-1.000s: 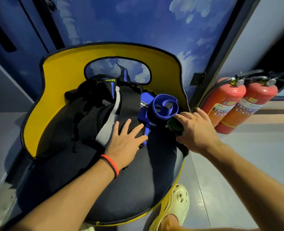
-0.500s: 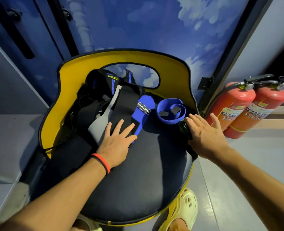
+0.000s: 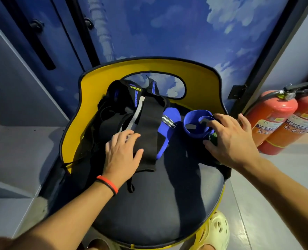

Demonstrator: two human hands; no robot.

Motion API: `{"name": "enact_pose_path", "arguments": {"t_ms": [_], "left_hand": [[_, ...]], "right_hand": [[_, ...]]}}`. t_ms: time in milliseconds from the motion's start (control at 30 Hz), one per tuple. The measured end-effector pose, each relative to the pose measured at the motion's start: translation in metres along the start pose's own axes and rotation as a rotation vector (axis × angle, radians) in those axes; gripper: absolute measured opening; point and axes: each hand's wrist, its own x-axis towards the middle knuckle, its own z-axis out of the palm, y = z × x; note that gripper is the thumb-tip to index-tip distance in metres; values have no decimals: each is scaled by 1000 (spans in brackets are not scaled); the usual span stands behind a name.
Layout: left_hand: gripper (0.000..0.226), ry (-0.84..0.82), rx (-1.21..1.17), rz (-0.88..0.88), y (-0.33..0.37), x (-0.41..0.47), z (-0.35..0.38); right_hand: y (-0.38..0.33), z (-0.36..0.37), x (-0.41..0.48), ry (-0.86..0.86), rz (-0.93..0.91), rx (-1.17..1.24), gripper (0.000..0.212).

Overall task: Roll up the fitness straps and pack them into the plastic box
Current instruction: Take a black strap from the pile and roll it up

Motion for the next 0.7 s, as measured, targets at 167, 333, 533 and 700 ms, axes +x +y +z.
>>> {"name": "enact_pose_path", "arguments": {"t_ms": [167, 333, 533, 700], "left_hand": [[58, -211, -15, -149, -3, 11, -9], [58, -319, -397, -334, 5, 26, -21], [50, -498, -1396, -492, 27, 23, -42], [61, -775, -1472, -343, 13, 5, -43]], "right_hand": [[-41, -1, 16, -49, -61, 223, 22], [-92, 15, 29, -449, 93, 635, 29], [-113, 30, 58, -531, 597, 1283, 49], [-100, 33, 71, -504, 799, 1630, 55]]}}
